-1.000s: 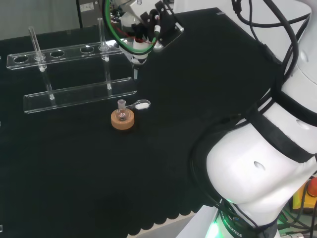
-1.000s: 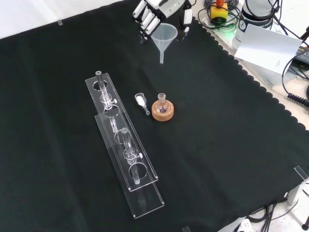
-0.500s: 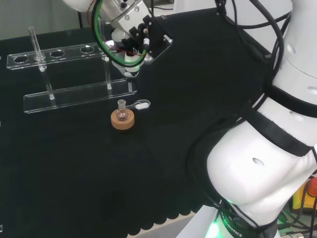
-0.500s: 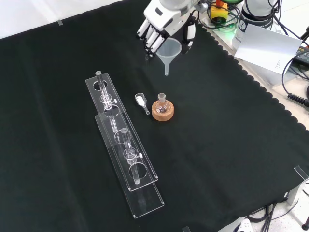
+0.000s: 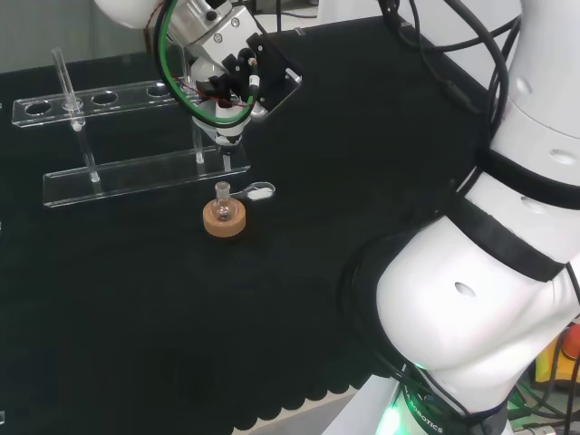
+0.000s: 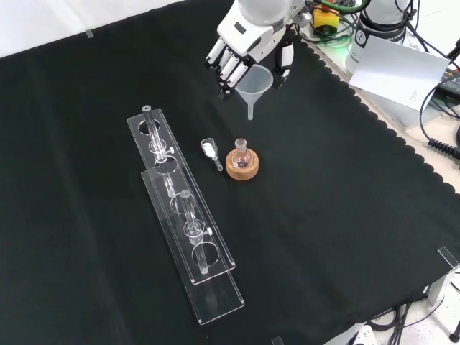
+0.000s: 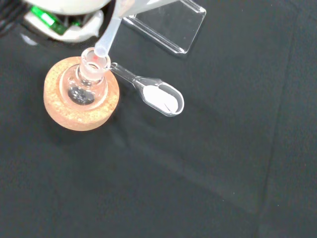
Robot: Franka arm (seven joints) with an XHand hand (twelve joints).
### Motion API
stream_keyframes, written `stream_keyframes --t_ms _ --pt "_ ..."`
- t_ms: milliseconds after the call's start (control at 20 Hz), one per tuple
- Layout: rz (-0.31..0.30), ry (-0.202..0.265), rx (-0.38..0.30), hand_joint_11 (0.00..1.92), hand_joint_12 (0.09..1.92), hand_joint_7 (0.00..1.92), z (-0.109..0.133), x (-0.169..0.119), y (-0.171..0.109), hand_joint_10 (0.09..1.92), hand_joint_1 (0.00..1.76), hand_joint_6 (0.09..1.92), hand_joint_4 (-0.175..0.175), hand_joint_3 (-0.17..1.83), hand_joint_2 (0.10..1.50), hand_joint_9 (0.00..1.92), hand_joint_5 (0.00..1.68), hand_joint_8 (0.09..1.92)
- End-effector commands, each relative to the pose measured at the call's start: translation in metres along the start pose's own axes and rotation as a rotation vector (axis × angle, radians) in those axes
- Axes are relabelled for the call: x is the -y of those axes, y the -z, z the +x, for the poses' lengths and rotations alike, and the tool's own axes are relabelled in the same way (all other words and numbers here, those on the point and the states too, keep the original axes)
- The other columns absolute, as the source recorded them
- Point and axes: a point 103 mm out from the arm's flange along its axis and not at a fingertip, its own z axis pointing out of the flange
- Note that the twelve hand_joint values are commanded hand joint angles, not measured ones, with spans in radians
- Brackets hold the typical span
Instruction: Place the funnel on the round-bottom flask.
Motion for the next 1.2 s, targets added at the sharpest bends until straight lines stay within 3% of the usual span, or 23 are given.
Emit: stream_keyframes --t_ms 50,1200 --pt "0.032 -0.003 0.015 0.43 1.31 0.61 0.003 -0.026 -0.016 0.61 0.94 0.82 -0.016 0.69 0.63 0.84 0.62 0.79" --pt "-0.001 0.016 -0.013 0.43 1.31 0.61 0.014 -0.043 -0.025 0.62 0.94 0.82 -0.017 0.7 0.63 0.84 0.62 0.79"
